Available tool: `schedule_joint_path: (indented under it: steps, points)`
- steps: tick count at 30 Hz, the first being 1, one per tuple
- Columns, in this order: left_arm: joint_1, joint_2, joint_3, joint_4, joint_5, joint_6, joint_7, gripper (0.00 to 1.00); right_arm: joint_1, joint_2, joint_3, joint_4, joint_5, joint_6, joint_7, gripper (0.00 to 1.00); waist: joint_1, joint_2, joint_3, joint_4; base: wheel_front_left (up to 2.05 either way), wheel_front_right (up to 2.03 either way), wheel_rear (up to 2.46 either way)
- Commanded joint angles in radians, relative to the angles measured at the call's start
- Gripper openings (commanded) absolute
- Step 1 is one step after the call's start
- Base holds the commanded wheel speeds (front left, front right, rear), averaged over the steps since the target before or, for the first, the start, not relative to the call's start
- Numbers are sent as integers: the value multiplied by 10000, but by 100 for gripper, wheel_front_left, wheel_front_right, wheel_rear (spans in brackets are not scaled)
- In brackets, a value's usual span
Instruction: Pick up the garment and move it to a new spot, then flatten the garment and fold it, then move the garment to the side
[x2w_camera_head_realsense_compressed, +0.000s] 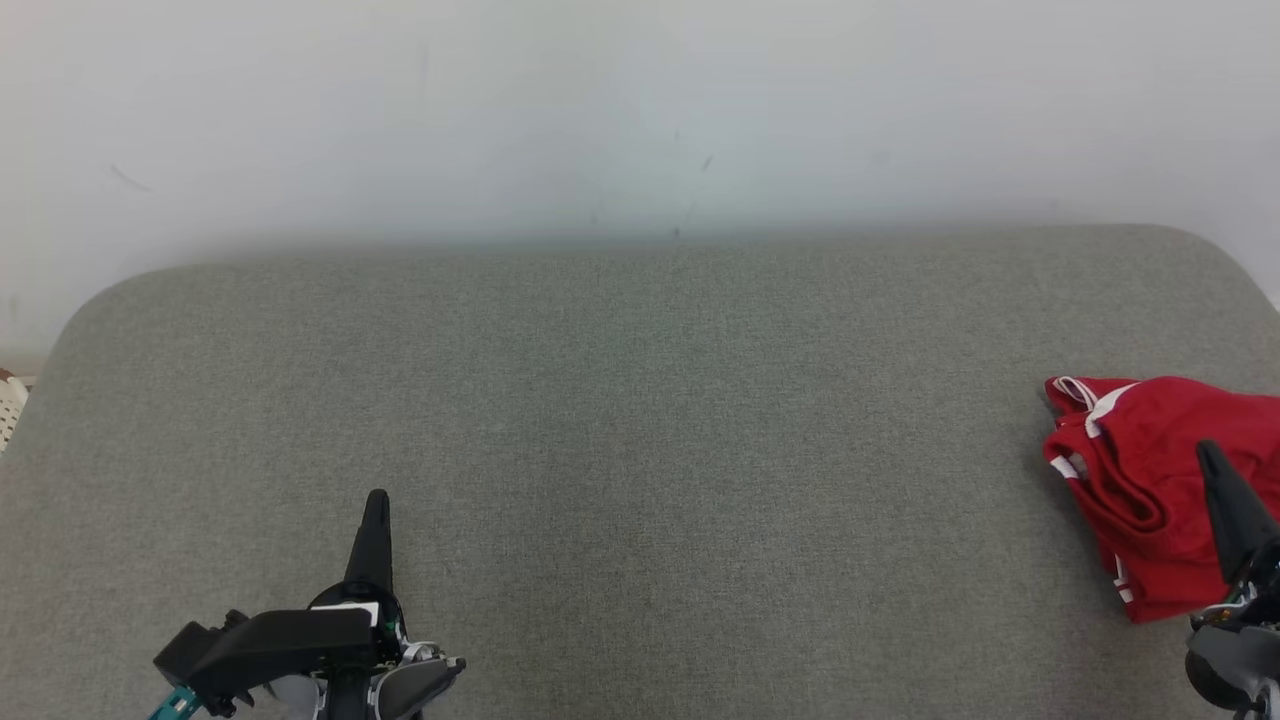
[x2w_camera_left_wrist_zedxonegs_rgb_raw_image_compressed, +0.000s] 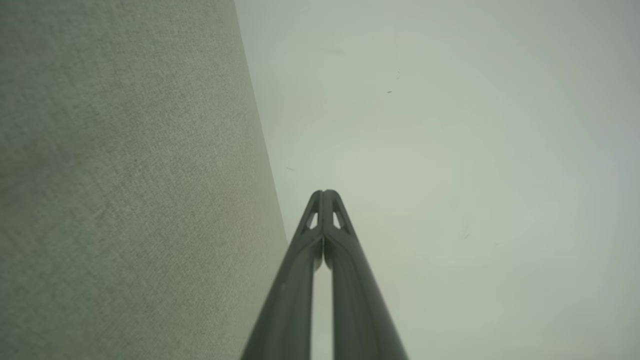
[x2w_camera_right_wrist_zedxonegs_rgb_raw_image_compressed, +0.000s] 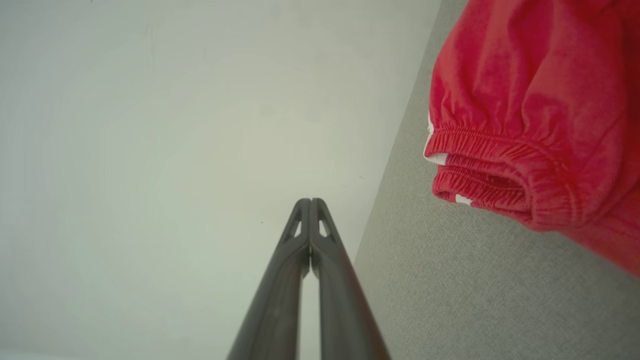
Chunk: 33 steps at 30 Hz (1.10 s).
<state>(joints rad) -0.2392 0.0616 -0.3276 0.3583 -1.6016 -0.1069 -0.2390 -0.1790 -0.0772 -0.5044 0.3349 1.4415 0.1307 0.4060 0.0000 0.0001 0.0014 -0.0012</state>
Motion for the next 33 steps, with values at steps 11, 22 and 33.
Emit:
schedule_joint_path:
  steps: [11,22,33]
  points:
    - [-271,-84,56,102,-817,-214,22,0,-331,-125,-252,189,858,0,302,0,0,-1,58,6,0,0,0]
    - [-309,-112,59,133,-1057,-268,29,0,-351,-149,-294,261,1122,0,401,0,0,-1,84,8,0,0,0]
    - [-307,-112,56,131,-1058,-270,28,0,-337,-164,-264,260,1153,0,372,0,0,-1,84,8,0,0,0]
